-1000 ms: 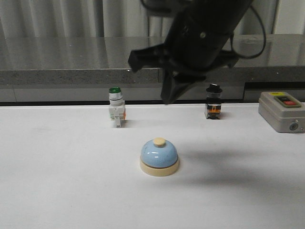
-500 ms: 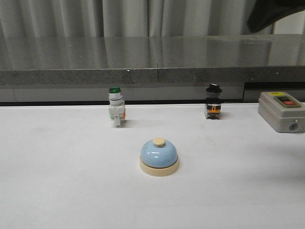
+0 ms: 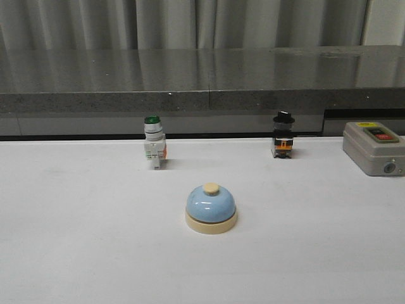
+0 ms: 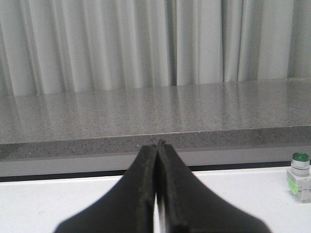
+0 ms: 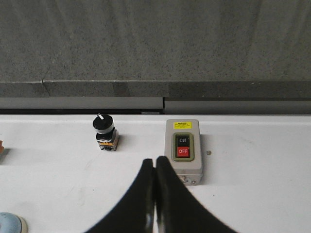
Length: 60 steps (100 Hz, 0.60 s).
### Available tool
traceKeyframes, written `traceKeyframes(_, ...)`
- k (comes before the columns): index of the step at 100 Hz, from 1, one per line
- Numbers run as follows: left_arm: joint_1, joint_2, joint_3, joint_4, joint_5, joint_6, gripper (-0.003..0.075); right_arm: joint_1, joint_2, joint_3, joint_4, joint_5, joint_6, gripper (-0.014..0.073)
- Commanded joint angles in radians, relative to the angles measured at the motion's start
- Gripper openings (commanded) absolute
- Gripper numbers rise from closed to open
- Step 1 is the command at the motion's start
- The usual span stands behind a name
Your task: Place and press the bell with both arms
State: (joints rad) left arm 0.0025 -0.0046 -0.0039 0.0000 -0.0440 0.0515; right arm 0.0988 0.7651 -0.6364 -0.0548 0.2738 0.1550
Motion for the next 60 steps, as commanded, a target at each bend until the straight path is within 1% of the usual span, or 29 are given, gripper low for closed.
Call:
traceKeyframes(1, -0.004, -0.03, 0.056, -0.009, -0.082, -0.01, -0.0021, -0.009, -0.084, 0.02, -0.011, -0.105, -0.004, -0.0064)
traceKeyframes(17, -0.004, -0.03, 0.056, -0.009, -0.082, -0.01, -0.0021, -0.009, -0.223, 0.097, -0.011, -0.102, -0.004, -0.0064)
traceKeyframes(30, -0.004, -0.03, 0.056, -0.009, -0.082, -0.01, -0.0021, -0.009, -0.292, 0.118, -0.011, -0.085, -0.004, -0.0064)
traceKeyframes(60, -0.004, -0.03, 0.056, -0.009, -0.082, -0.01, -0.0021, -0.009, -0.302, 0.118, -0.011, -0.081, -0.004, -0.0064)
